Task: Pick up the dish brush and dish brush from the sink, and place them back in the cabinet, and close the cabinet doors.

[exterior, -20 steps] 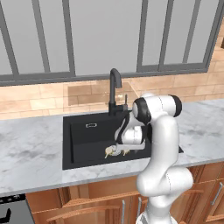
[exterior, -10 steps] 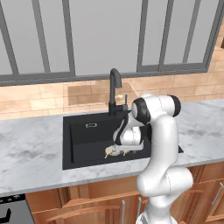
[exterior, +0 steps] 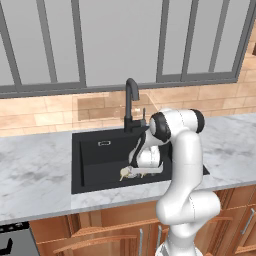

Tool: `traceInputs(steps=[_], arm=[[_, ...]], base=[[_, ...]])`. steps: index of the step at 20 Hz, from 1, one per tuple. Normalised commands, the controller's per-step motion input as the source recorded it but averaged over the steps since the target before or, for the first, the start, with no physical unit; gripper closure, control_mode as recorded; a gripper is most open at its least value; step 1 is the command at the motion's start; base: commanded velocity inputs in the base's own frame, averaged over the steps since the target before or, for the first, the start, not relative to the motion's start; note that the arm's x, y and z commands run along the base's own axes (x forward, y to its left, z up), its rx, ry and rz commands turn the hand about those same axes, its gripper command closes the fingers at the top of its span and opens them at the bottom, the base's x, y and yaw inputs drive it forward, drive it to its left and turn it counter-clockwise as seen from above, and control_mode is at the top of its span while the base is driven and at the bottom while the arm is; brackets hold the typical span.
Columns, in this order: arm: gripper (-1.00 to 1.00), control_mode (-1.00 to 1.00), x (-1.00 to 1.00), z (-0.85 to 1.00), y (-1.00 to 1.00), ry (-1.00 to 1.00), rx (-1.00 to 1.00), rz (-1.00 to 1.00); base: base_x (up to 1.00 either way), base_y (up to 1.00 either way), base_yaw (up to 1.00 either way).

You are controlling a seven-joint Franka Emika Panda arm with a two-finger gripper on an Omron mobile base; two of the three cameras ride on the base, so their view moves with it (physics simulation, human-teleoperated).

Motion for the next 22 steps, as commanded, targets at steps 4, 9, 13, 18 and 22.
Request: traceInputs(steps=[4, 9, 13, 18, 22], arm=[[-1.00, -1.00, 0.03, -0.16, 0.02, 0.00, 0.00, 0.00], [-1.00, -1.00, 0.00, -0.15, 0.03, 0.00, 0.00, 0.00], [-1.00, -1.00, 0.00, -0.15, 0.04, 0.01, 0.00, 0.00], [-1.00, -1.00, 0.00, -0.15, 0.07, 0.02, 0.00, 0.00], [-1.00, -1.00, 0.00, -0.13, 0.06, 0.02, 0.00, 0.00]], base=[[0.00, 0.00, 0.00], [0.00, 0.00, 0.00], [0.00, 0.00, 0.00], [0.00, 0.00, 0.00], [0.00, 0.00, 0.00]])
